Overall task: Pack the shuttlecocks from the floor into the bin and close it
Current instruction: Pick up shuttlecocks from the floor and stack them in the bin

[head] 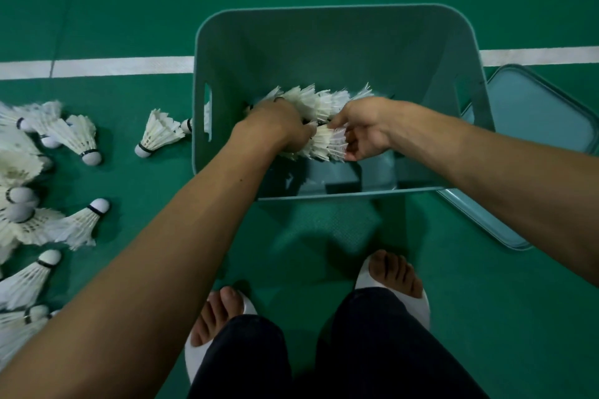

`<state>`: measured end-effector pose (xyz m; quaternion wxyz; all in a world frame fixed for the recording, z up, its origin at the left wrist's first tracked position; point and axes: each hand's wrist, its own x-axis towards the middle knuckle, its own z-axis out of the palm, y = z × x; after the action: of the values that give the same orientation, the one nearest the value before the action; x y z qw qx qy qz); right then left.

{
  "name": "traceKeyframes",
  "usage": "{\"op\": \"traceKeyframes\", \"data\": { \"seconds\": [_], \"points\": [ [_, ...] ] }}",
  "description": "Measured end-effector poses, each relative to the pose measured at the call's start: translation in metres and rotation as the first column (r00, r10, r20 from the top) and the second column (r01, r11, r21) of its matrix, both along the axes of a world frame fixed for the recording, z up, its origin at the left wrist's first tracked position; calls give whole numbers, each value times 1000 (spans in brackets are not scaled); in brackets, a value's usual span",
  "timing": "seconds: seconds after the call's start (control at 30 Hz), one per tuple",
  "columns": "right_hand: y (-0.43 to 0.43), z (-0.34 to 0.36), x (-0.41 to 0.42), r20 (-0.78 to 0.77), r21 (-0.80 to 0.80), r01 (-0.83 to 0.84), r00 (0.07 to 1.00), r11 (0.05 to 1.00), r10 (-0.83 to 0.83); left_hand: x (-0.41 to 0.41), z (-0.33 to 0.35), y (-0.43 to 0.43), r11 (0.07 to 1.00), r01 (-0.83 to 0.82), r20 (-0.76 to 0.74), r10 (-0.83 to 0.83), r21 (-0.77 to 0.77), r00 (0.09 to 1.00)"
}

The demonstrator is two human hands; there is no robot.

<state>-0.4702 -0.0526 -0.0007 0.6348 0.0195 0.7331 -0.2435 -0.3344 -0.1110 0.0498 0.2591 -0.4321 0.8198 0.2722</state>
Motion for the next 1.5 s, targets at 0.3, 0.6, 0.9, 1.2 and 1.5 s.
{"op": "traceKeyframes", "data": {
  "seconds": [0.3,0.6,0.9,1.2,1.5],
  "points": [
    [0,-6,-8,-285,-69,-39,958,997,18,3,-8,-20,972,-233,38,232,32,972],
    [25,59,-33,-748,274,-487,433,829,502,21,-9,-36,999,21,29,-22,29,999],
    [11,27,-45,-603,79,-255,758,964,250,21,-11,-31,940,252,35,-266,229,963],
    [1,19,-52,-478,-365,49,847,930,-232,18,-3,-30,945,271,70,-288,185,955],
    [31,48,-43,-888,7,-337,430,942,161,24,4,-28,955,260,41,-268,146,963]
  ]
}}
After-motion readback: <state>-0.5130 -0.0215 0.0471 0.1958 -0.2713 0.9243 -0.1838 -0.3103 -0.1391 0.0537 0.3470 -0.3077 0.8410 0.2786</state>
